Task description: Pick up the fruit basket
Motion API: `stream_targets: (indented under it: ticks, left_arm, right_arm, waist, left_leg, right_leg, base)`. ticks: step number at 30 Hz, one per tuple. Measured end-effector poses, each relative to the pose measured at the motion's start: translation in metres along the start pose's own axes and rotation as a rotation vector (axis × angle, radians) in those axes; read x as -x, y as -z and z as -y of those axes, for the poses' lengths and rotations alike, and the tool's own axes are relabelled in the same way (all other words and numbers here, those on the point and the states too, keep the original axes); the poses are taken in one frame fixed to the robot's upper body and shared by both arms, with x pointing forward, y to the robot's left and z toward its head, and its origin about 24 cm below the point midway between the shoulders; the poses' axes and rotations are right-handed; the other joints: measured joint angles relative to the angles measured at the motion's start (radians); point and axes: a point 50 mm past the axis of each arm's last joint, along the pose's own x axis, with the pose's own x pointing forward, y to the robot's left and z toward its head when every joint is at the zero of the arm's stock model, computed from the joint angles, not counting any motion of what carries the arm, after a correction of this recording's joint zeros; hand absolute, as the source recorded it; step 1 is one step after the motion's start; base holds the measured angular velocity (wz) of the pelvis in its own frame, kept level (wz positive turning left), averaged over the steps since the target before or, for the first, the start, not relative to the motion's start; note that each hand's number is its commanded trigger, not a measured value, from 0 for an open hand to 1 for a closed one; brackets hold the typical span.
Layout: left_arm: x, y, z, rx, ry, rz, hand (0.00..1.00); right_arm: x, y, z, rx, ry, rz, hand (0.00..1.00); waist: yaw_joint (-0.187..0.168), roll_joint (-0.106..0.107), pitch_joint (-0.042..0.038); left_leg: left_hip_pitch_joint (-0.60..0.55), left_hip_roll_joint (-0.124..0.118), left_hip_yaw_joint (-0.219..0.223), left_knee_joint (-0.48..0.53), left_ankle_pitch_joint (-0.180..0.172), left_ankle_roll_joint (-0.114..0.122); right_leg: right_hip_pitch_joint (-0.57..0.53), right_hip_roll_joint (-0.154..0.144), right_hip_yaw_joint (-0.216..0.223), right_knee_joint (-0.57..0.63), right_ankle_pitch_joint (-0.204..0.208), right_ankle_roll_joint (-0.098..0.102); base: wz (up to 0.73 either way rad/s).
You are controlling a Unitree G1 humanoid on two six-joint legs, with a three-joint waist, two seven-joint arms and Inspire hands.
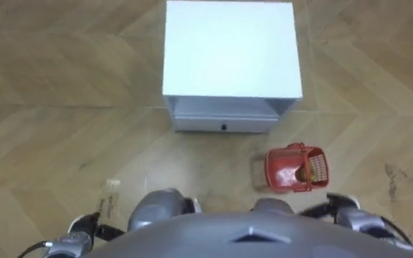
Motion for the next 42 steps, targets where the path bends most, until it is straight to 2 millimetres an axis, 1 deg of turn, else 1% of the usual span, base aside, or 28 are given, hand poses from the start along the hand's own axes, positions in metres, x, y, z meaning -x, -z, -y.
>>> stream_targets:
  ticks: [1, 2, 3, 4, 5, 6, 7, 8, 9, 10, 11, 13, 14, 15, 16, 18, 19, 21, 22, 24, 27, 28, 30, 33, 36, 37, 40, 42]
  left_arm:
    - [-0.001, -0.015, -0.009, -0.001, -0.037, 0.03, 0.0]
    - [-0.001, -0.026, -0.014, 0.006, -0.056, 0.048, 0.0]
    - [-0.001, -0.043, -0.023, 0.032, -0.087, 0.08, 0.0]
    - [0.001, -0.069, -0.03, 0.043, -0.118, 0.138, 0.0]
    - [0.002, -0.081, -0.033, 0.058, -0.129, 0.17, 0.0]
    - [0.005, -0.1, -0.032, 0.087, -0.138, 0.221, 0.0]
    - [0.006, -0.109, -0.031, 0.104, -0.129, 0.249, 0.0]
    - [0.006, -0.108, -0.03, 0.108, -0.126, 0.25, 0.0]
    - [0.005, -0.104, -0.029, 0.1, -0.132, 0.237, 0.0]
    - [0.003, -0.092, -0.027, 0.086, -0.143, 0.196, 0.0]
    - [0.002, -0.086, -0.025, 0.076, -0.146, 0.177, 0.0]
    - [-0.001, -0.068, -0.019, 0.048, -0.143, 0.134, 0.0]
    - [-0.001, -0.065, -0.018, 0.047, -0.147, 0.126, 0.0]
    - [-0.001, -0.061, -0.018, 0.048, -0.158, 0.115, 0.0]
    - [-0.001, -0.058, -0.018, 0.066, -0.171, 0.115, 0.0]
    - [-0.001, -0.055, -0.019, 0.113, -0.198, 0.13, 0.0]
    - [-0.001, -0.056, -0.021, 0.135, -0.217, 0.144, 0.0]
    - [0.0, -0.053, -0.022, 0.159, -0.237, 0.153, 0.0]
    - [0.0, -0.051, -0.023, 0.164, -0.243, 0.152, 0.0]
    - [-0.001, -0.045, -0.023, 0.167, -0.251, 0.147, 0.0]
    - [-0.001, -0.029, -0.02, 0.132, -0.248, 0.111, 0.0]
    - [-0.001, -0.02, -0.02, 0.12, -0.249, 0.085, 0.0]
    - [-0.001, -0.012, -0.022, 0.114, -0.255, 0.062, 0.0]
    - [0.0, -0.002, -0.025, 0.105, -0.264, 0.05, 0.0]
    - [0.001, 0.006, -0.024, 0.099, -0.26, 0.038, 0.0]
    - [0.001, 0.007, -0.022, 0.096, -0.252, 0.037, 0.0]
    - [0.002, 0.018, -0.02, 0.089, -0.238, 0.019, 0.0]
    - [0.002, 0.022, -0.018, 0.074, -0.23, 0.01, 0.0]
  right_arm:
    - [0.0, -0.04, -0.006, -0.047, -0.006, 0.123, 0.0]
    - [0.0, -0.055, -0.008, -0.068, -0.013, 0.169, 0.0]
    - [0.003, -0.083, -0.009, -0.102, -0.02, 0.245, 0.0]
    - [0.006, -0.106, -0.006, -0.12, -0.014, 0.316, 0.0]
    - [0.007, -0.116, -0.004, -0.127, -0.008, 0.347, 0.0]
    - [0.009, -0.125, 0.001, -0.137, 0.001, 0.376, 0.0]
    - [0.009, -0.127, 0.003, -0.159, 0.0, 0.376, 0.0]
    - [0.008, -0.125, 0.003, -0.164, -0.003, 0.364, 0.0]
    - [0.007, -0.12, 0.003, -0.176, -0.009, 0.342, 0.0]
    - [0.005, -0.111, 0.004, -0.189, -0.01, 0.316, 0.0]
    - [0.004, -0.105, 0.005, -0.19, -0.005, 0.303, 0.0]
    - [0.003, -0.092, 0.01, -0.184, 0.031, 0.276, 0.0]
    - [0.003, -0.091, 0.011, -0.186, 0.036, 0.283, 0.0]
    - [0.005, -0.09, 0.011, -0.19, 0.039, 0.295, 0.0]
    - [0.006, -0.093, 0.012, -0.193, 0.044, 0.316, 0.0]
    - [0.009, -0.1, 0.012, -0.197, 0.043, 0.355, 0.0]
    - [0.01, -0.101, 0.012, -0.199, 0.045, 0.364, 0.0]
    - [0.011, -0.102, 0.011, -0.204, 0.05, 0.378, 0.0]
    - [0.011, -0.101, 0.012, -0.203, 0.058, 0.382, 0.0]
    - [0.011, -0.098, 0.012, -0.204, 0.069, 0.377, 0.0]
    - [0.011, -0.096, 0.014, -0.207, 0.09, 0.372, 0.0]
    - [0.011, -0.095, 0.014, -0.208, 0.101, 0.37, 0.0]
    - [0.012, -0.096, 0.016, -0.212, 0.114, 0.378, 0.0]
    - [0.013, -0.1, 0.019, -0.213, 0.122, 0.396, 0.0]
    - [0.016, -0.106, 0.027, -0.209, 0.14, 0.427, 0.0]
    - [0.017, -0.11, 0.033, -0.203, 0.154, 0.441, 0.0]
    - [0.018, -0.114, 0.049, -0.191, 0.196, 0.46, 0.0]
    - [0.019, -0.116, 0.059, -0.191, 0.236, 0.473, 0.0]
  waist:
    - [-0.002, 0.001, -0.0003]
    - [-0.006, 0.002, 0.0009]
    - [-0.009, -0.005, 0.0024]
    - [-0.01, -0.021, 0.01]
    - [-0.005, -0.028, 0.0169]
    - [0.001, -0.035, 0.0228]
    - [0.007, -0.047, 0.0288]
    - [0.01, -0.05, 0.0286]
    - [0.008, -0.051, 0.0287]
    - [-0.001, -0.054, 0.0298]
    - [-0.005, -0.057, 0.029]
    - [-0.019, -0.068, 0.0287]
    - [-0.025, -0.068, 0.0289]
    - [-0.036, -0.071, 0.029]
    - [-0.043, -0.074, 0.0288]
    - [-0.063, -0.076, 0.0292]
    - [-0.073, -0.09, 0.0281]
    - [-0.08, -0.102, 0.0243]
    - [-0.085, -0.106, 0.0238]
    - [-0.089, -0.115, 0.0241]
    - [-0.113, -0.12, 0.0212]
    - [-0.114, -0.123, 0.0199]
    - [-0.116, -0.128, 0.0218]
    - [-0.115, -0.14, 0.0207]
    - [-0.118, -0.144, 0.0202]
    - [-0.117, -0.138, 0.0221]
    - [-0.115, -0.136, 0.0211]
    - [-0.113, -0.134, 0.0209]
  left_leg:
    - [-0.093, 0.015, -0.022, 0.06, -0.005, -0.008]
    - [-0.145, 0.017, -0.042, 0.102, -0.008, -0.015]
    - [-0.244, 0.013, -0.065, 0.2, -0.021, -0.03]
    - [-0.35, 0.0, -0.082, 0.319, -0.043, -0.032]
    - [-0.399, -0.008, -0.086, 0.385, -0.057, -0.033]
    - [-0.493, -0.018, -0.096, 0.515, -0.084, -0.036]
    - [-0.567, -0.036, -0.106, 0.614, -0.104, -0.042]
    - [-0.603, -0.041, -0.111, 0.663, -0.116, -0.048]
    - [-0.664, -0.044, -0.116, 0.749, -0.144, -0.054]
    - [-0.716, -0.052, -0.112, 0.826, -0.166, -0.047]
    - [-0.736, -0.059, -0.108, 0.86, -0.175, -0.045]
    - [-0.814, -0.068, -0.079, 0.978, -0.208, -0.022]
    - [-0.828, -0.074, -0.075, 1.004, -0.215, -0.017]
    - [-0.846, -0.081, -0.058, 1.046, -0.23, -0.001]
    - [-0.856, -0.093, -0.042, 1.077, -0.242, 0.004]
    - [-0.866, -0.105, -0.019, 1.108, -0.254, 0.017]
    - [-0.867, -0.114, -0.004, 1.118, -0.258, 0.019]
    - [-0.867, -0.12, 0.006, 1.128, -0.263, 0.022]
    - [-0.867, -0.128, 0.006, 1.132, -0.264, 0.02]
    - [-0.867, -0.131, 0.006, 1.133, -0.266, 0.015]
    - [-0.868, -0.133, 0.006, 1.133, -0.264, 0.013]
    - [-0.868, -0.134, 0.006, 1.133, -0.263, 0.007]
    - [-0.868, -0.134, 0.007, 1.134, -0.264, -0.004]
    - [-0.875, -0.136, 0.006, 1.137, -0.263, -0.025]
    - [-0.898, -0.144, 0.006, 1.14, -0.253, -0.049]
    - [-0.902, -0.144, 0.0, 1.141, -0.25, -0.059]
    - [-0.899, -0.148, -0.001, 1.125, -0.242, -0.075]
    - [-0.897, -0.148, -0.001, 1.12, -0.24, -0.079]
  right_leg:
    - [0.003, -0.003, -0.001, -0.031, 0.027, 0.014]
    - [0.004, -0.003, -0.002, -0.052, 0.036, 0.024]
    - [0.014, -0.005, 0.002, -0.085, 0.035, 0.034]
    - [0.014, -0.015, 0.022, -0.081, -0.002, 0.046]
    - [0.009, -0.021, 0.041, -0.053, -0.066, 0.058]
    - [-0.015, -0.023, 0.055, 0.052, -0.24, 0.071]
    - [-0.05, -0.028, 0.069, 0.172, -0.349, 0.053]
    - [-0.078, -0.031, 0.082, 0.245, -0.38, 0.051]
    - [-0.131, -0.043, 0.089, 0.376, -0.41, 0.043]
    - [-0.164, -0.056, 0.097, 0.492, -0.422, 0.048]
    - [-0.177, -0.062, 0.103, 0.54, -0.426, 0.048]
    - [-0.227, -0.092, 0.136, 0.705, -0.432, 0.045]
    - [-0.23, -0.097, 0.141, 0.737, -0.432, 0.045]
    - [-0.228, -0.104, 0.15, 0.787, -0.432, 0.045]
    - [-0.225, -0.111, 0.168, 0.826, -0.432, 0.045]
    - [-0.217, -0.113, 0.184, 0.866, -0.432, 0.046]
    - [-0.212, -0.123, 0.196, 0.884, -0.431, 0.047]
    - [-0.204, -0.128, 0.203, 0.899, -0.428, 0.051]
    - [-0.195, -0.13, 0.2, 0.901, -0.428, 0.051]
    - [-0.192, -0.129, 0.199, 0.906, -0.429, 0.052]
    - [-0.188, -0.125, 0.198, 0.912, -0.429, 0.052]
    - [-0.188, -0.125, 0.2, 0.916, -0.429, 0.052]
    - [-0.188, -0.12, 0.205, 0.926, -0.43, 0.051]
    - [-0.188, -0.104, 0.22, 0.95, -0.438, 0.054]
    - [-0.19, -0.103, 0.225, 0.976, -0.467, 0.046]
    - [-0.193, -0.103, 0.226, 0.983, -0.472, 0.041]
    - [-0.197, -0.105, 0.226, 0.985, -0.473, 0.039]
    - [-0.199, -0.106, 0.226, 0.985, -0.473, 0.039]
  base:
    - [-0.04]
    - [0.15]
    - [0.42]
    - [0.48]
    - [0.53]
    - [0.45]
    - [0.36]
    - [0.16]
    - [0.14]
    - [0.21]
    - [0.31]
    - [0.19]
    - [0.21]
    - [0.24]
    - [0.23]
    - [0.19]
    - [0.18]
    - [0.14]
    - [0.15]
    - [0.11]
    - [0.08]
    - [0.05]
    - [0.04]
    - [0.09]
    - [0.15]
    - [0.07]
    - [0.03]
    - [0.02]
